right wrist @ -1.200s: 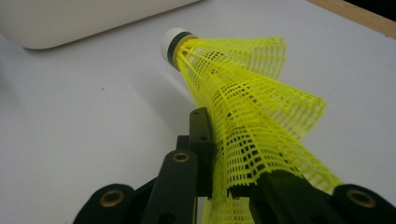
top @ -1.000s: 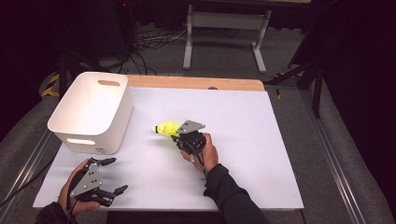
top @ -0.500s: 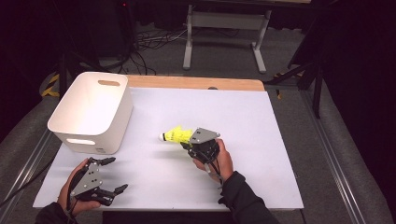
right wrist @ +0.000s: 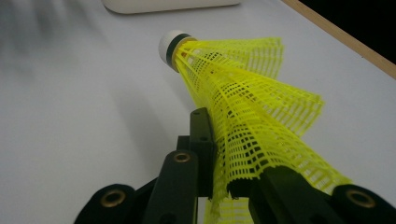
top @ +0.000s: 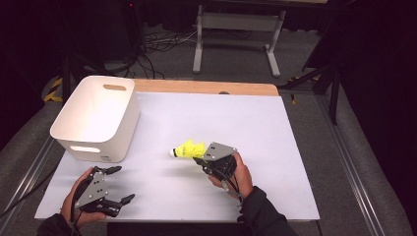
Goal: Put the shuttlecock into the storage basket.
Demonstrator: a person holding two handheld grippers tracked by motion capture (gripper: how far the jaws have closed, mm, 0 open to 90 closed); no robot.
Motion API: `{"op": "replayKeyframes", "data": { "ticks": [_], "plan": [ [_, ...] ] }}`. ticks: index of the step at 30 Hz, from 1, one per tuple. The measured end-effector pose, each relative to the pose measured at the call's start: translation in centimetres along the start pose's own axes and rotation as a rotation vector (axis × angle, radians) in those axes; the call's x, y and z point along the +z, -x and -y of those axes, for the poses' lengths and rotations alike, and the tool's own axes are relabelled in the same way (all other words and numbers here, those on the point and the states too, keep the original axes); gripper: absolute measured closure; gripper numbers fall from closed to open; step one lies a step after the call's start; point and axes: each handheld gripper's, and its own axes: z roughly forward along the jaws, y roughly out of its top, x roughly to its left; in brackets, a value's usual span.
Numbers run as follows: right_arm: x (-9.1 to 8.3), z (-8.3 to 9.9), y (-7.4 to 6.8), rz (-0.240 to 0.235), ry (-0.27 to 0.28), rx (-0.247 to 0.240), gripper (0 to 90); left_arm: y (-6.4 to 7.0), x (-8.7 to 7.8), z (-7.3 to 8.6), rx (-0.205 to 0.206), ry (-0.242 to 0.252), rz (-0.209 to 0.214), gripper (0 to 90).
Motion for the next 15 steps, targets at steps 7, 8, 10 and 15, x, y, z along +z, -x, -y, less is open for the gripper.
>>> {"op": "replayKeyframes", "data": {
  "ticks": [7,8,10,15],
  "plan": [
    [-0.7,0.3,-0.3,-0.011,-0.011,-0.014,84.2,0.0,0.7,-0.6,-0.022,0.002,-0.027,9.6],
    [-0.8,0.4,-0.3,-0.012,-0.013,-0.018,84.3,0.0,0.9,-0.7,-0.018,-0.002,-0.023,9.8],
    [-0.9,0.4,-0.4,-0.018,-0.016,-0.021,84.2,-0.1,1.3,-1.0,-0.011,-0.005,-0.02,10.1],
    [-1.2,0.4,-0.6,-0.025,-0.027,-0.039,84.3,0.1,2.4,-2.0,0.004,-0.008,0.008,10.0]
  ]
}}
